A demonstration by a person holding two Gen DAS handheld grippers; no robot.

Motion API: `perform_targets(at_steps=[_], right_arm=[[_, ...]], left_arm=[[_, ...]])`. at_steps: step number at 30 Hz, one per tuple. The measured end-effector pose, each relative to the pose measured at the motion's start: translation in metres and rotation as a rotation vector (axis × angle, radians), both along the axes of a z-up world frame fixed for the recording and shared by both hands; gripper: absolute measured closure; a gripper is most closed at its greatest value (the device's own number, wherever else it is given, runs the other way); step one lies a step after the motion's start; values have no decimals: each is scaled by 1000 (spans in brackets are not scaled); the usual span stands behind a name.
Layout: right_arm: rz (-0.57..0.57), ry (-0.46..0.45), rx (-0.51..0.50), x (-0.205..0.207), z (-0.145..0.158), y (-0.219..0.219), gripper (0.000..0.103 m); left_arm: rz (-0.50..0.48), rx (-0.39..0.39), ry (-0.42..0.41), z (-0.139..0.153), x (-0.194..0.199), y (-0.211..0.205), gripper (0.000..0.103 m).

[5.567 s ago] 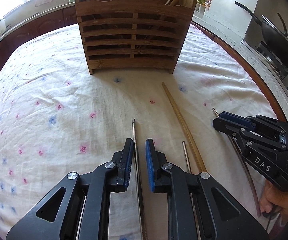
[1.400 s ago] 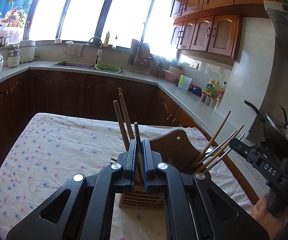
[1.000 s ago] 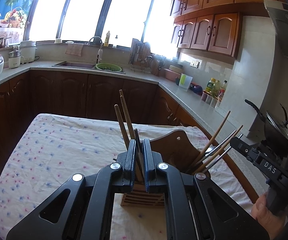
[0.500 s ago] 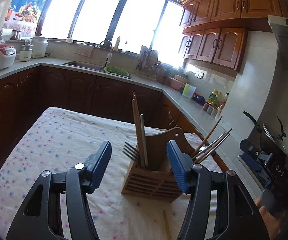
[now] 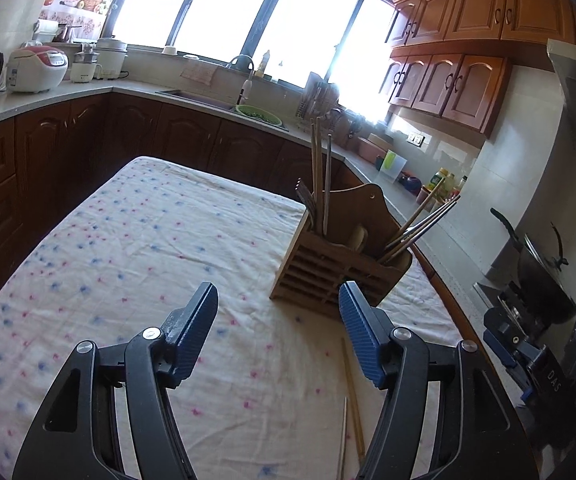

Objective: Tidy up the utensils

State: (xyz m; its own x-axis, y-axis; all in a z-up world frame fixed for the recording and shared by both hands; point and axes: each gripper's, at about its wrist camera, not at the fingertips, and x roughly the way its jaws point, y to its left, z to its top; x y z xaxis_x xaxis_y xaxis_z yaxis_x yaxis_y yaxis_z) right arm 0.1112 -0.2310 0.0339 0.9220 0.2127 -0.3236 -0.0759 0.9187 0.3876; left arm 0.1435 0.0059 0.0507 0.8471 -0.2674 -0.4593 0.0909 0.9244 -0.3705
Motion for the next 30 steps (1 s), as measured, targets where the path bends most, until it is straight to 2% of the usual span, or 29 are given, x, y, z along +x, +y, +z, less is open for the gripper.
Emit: perform_targets(at_steps=[13,18,21,23,26,30], right_arm=[[36,-42,-33,-61,1,22,10],[34,-104,-74,-86,10,30,8],[-2,-184,-134,-108,18,36,0],[-25,-232,-172,-121,18,40,0],[-46,-276,-220,-137,11,45,0],[-73,-284,-242,-149,-3,44,0]], left_arm=[[14,51,-14,-9,-61,12,39],[21,68,-55,-3,-86,18,38],[37,101,-105,0,-105,16,24],[63,129,-150,-1,-118,13,11],[82,175,-200,-6,-134,7,6],[87,217,-208,-18,-144,0,4]])
